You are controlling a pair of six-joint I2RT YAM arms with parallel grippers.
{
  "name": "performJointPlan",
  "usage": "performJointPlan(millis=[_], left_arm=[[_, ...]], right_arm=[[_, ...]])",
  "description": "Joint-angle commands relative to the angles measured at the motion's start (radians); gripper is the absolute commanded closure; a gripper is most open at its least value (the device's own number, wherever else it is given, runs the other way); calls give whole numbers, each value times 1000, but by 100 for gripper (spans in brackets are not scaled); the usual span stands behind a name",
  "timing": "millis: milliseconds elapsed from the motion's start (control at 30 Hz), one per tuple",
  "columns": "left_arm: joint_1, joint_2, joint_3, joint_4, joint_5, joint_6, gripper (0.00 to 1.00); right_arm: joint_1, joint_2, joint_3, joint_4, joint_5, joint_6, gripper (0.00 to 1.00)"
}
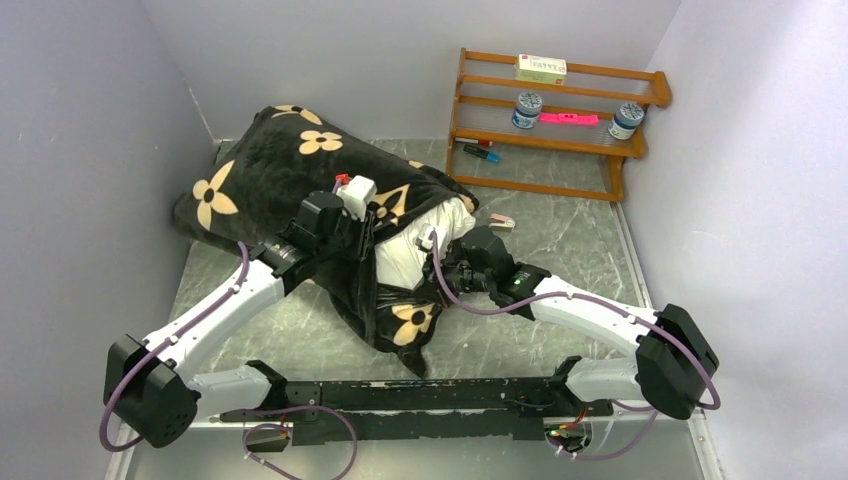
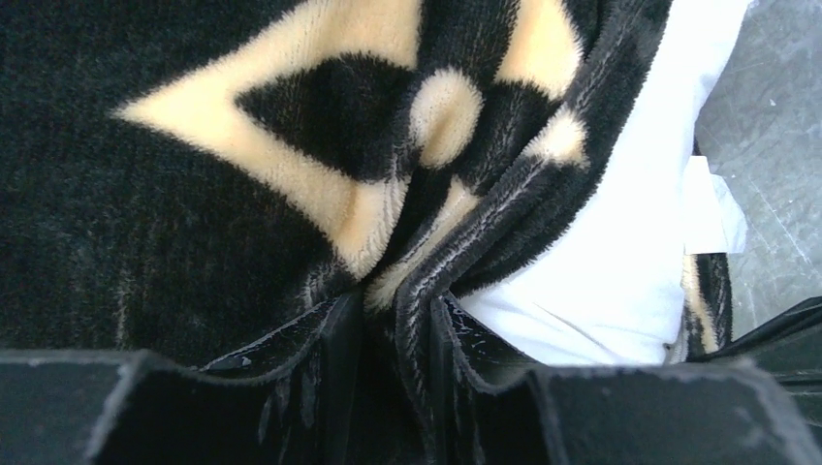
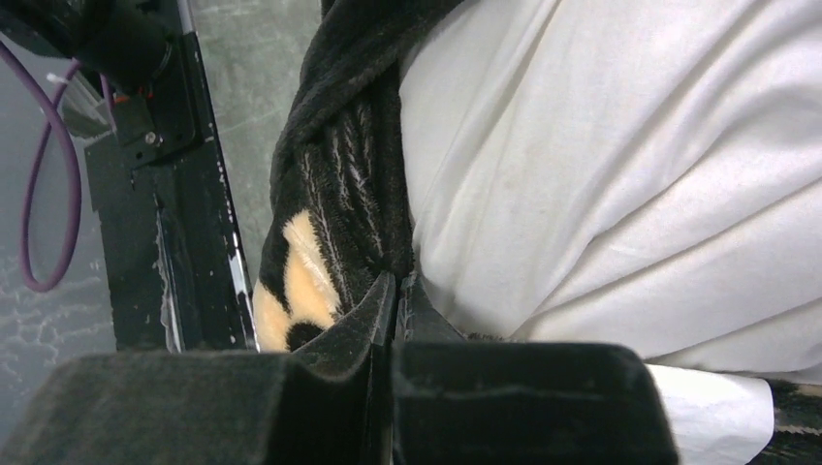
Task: Remove the pillowcase from the pillow
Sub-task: Remove the pillow from the pillowcase.
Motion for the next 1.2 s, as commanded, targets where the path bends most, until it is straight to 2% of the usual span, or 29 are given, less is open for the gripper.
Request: performJointPlan(millis=[0, 200, 367, 433, 533, 733, 800, 900, 1000, 1167], left_arm=[[16, -2, -8, 36, 50, -27, 61], [-10, -53, -20, 84, 138, -87, 44], [-77, -99, -5, 85, 77, -89, 34], [-102, -117, -5, 97, 62, -95, 29], [-142, -132, 8, 104, 31, -104, 26], [-232, -128, 93, 30, -76, -82, 26], [-271, -114, 128, -10, -131, -67, 30], [-332, -98, 161, -52, -188, -74, 35], [-383, -69, 176, -68, -184, -106, 39], [-428, 6, 186, -118, -263, -89, 40]], right_arm=[[26, -21, -48, -44, -52, 147, 100], [26, 1, -19, 94, 41, 148, 100], [26, -3, -28, 186, 61, 171, 94], [25, -28, -49, 221, 88, 192, 89], [25, -92, -86, 244, 164, 226, 75], [26, -212, -105, 191, 295, 289, 50], [25, -234, -97, 135, 369, 342, 44], [25, -279, -103, 55, 486, 448, 39], [25, -340, -142, 16, 585, 550, 32], [25, -405, -191, 4, 589, 612, 25]])
